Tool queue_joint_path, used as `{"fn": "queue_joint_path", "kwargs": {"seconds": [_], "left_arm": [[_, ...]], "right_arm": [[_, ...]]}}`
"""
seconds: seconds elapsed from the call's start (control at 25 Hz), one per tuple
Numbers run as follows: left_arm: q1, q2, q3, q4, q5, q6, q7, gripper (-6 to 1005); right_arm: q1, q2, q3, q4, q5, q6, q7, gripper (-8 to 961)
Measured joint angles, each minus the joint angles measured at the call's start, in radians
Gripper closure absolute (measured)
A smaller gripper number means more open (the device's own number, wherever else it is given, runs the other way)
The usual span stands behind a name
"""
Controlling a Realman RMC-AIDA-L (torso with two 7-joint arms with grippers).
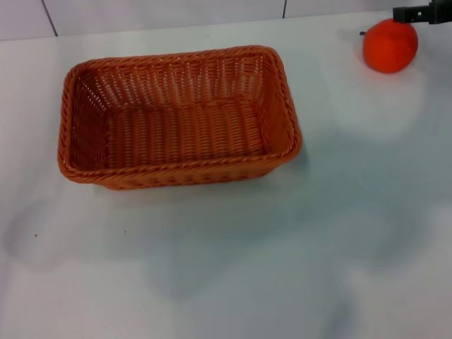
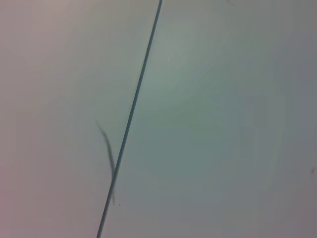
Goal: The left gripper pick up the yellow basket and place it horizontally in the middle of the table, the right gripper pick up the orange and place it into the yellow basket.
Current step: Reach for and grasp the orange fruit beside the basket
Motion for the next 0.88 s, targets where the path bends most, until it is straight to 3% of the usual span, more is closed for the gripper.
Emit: {"fn": "queue_joint_path", "kwargs": {"seconds": [0.32,0.6,0.88], "left_arm": [[-0.006,-0.002,0.001,-0.015,-0.002,0.000,-0.006,356],[-0.011,-0.003,0.003,-0.030,-0.006,0.000,-0.009,356],[-0.016,-0.003,0.006,-0.044,-0.007,0.001,-0.010,355]], "right_arm": [[-0.001,0.072,-0.011,0.027,-0.101,0.198,0.000,12],[0.022,0.102,-0.013,0.123,-0.120,0.333,-0.019,12],[0.031,0.149,-0.014,0.162,-0.116,0.445,-0.050,23]]}}
